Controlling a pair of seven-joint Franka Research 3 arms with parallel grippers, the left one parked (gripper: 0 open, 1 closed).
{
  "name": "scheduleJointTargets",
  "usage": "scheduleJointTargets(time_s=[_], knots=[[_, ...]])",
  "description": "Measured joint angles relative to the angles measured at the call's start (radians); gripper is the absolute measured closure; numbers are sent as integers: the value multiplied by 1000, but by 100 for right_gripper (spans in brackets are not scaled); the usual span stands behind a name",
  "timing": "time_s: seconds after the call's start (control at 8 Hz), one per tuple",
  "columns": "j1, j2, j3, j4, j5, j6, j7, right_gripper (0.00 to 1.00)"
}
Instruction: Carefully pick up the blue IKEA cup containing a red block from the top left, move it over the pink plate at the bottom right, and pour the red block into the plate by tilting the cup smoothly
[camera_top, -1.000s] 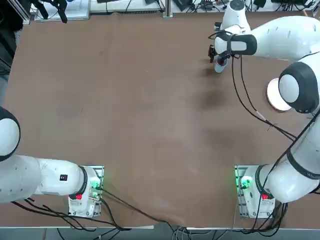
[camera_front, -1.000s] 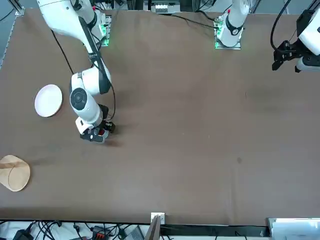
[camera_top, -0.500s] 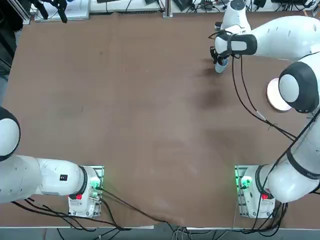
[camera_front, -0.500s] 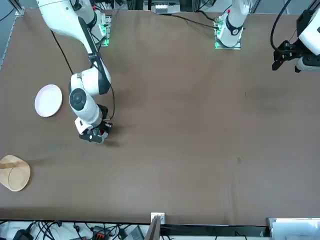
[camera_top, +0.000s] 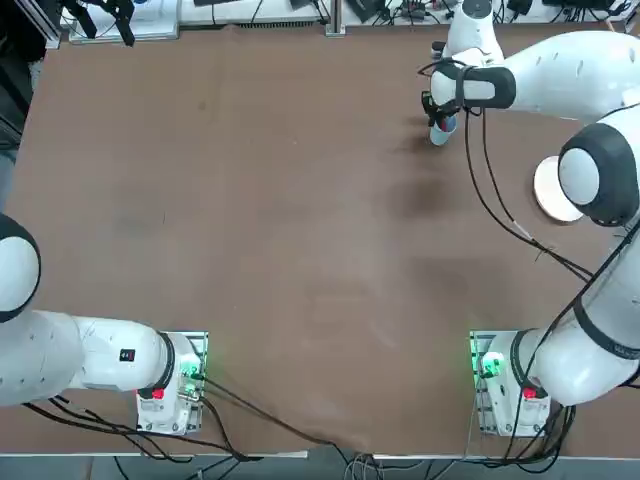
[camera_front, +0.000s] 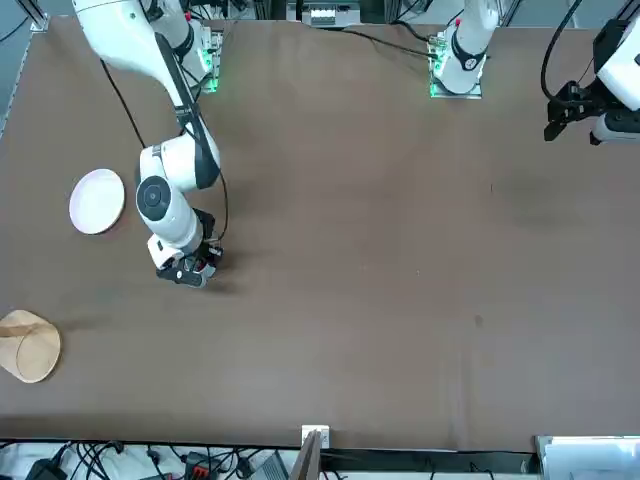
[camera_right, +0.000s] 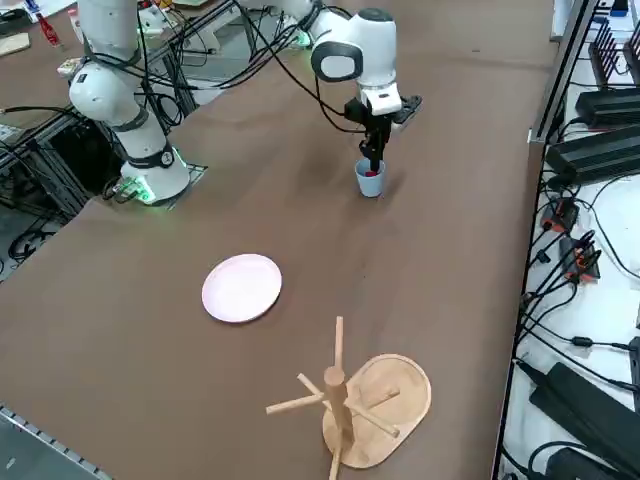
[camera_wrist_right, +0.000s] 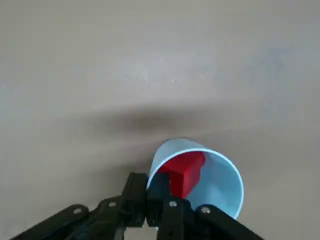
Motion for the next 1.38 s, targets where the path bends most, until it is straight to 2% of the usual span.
scheduleJointTargets(time_s=[0.38, 0.75, 1.0, 1.38], knots=[[-24, -19, -7, 62, -1, -201, -13, 97], [-103, -121, -11, 54, -1, -336, -131, 97], [-165, -201, -13, -22, -1, -358, -205, 97], [-289, -297, -14, -163, -3, -324, -314, 97]])
